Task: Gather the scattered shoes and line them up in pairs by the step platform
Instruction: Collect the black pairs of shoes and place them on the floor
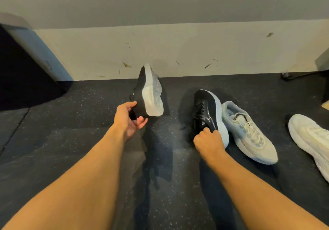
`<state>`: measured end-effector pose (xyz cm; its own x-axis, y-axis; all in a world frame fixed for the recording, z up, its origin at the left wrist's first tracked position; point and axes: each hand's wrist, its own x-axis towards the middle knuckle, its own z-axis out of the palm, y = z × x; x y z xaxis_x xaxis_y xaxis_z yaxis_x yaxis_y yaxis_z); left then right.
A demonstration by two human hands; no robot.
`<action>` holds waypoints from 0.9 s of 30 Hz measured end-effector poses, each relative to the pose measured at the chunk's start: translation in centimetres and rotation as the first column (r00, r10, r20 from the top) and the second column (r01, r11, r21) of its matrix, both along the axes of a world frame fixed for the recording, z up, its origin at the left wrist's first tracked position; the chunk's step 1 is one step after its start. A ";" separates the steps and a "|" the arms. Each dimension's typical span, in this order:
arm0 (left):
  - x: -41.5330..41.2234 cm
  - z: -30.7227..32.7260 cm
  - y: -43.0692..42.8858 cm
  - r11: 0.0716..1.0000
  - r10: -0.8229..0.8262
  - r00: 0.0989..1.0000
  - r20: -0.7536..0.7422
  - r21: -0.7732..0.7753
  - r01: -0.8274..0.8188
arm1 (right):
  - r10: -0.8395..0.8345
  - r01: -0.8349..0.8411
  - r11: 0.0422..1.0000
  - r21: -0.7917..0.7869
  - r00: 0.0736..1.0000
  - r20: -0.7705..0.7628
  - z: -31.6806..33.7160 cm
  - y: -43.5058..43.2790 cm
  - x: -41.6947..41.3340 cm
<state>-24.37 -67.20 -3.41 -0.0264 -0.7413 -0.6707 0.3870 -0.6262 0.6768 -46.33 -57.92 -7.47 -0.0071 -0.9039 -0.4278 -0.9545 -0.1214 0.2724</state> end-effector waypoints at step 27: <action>-4.5 26.1 5.1 0.480 -0.525 0.015 0.851 0.282 0.831 | -0.137 0.454 0.885 -0.107 0.473 0.870 30.9 1.9 2.9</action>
<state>-28.83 -62.09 22.70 -0.2426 -0.8132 -0.5291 -0.8912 -0.0286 0.4526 -43.46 -56.05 23.39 -0.0907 -0.9892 -0.1149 -0.7123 0.1451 -0.6867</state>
